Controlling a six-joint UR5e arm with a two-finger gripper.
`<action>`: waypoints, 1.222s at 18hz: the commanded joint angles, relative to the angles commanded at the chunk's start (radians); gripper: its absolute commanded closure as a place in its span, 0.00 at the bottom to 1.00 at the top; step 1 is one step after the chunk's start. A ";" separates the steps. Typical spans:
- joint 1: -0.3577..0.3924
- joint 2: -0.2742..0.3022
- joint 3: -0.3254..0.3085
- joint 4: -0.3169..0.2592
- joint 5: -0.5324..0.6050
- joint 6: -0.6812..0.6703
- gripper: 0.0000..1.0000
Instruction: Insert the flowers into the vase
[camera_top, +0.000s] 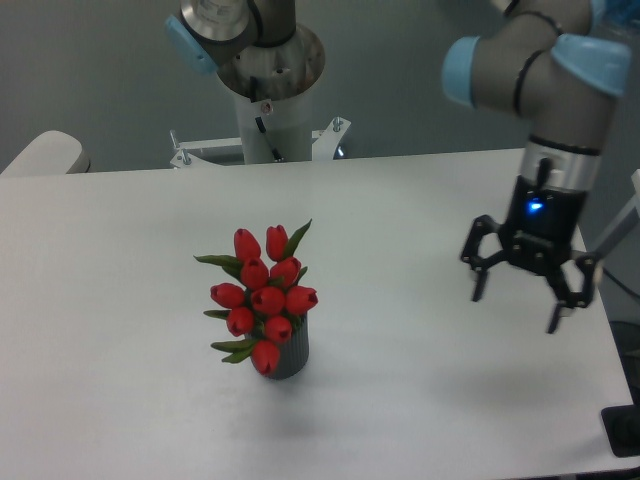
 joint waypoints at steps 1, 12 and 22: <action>-0.009 -0.005 0.020 -0.011 0.038 0.009 0.00; 0.000 -0.043 0.152 -0.221 0.116 0.281 0.00; -0.011 -0.032 0.115 -0.207 0.151 0.318 0.00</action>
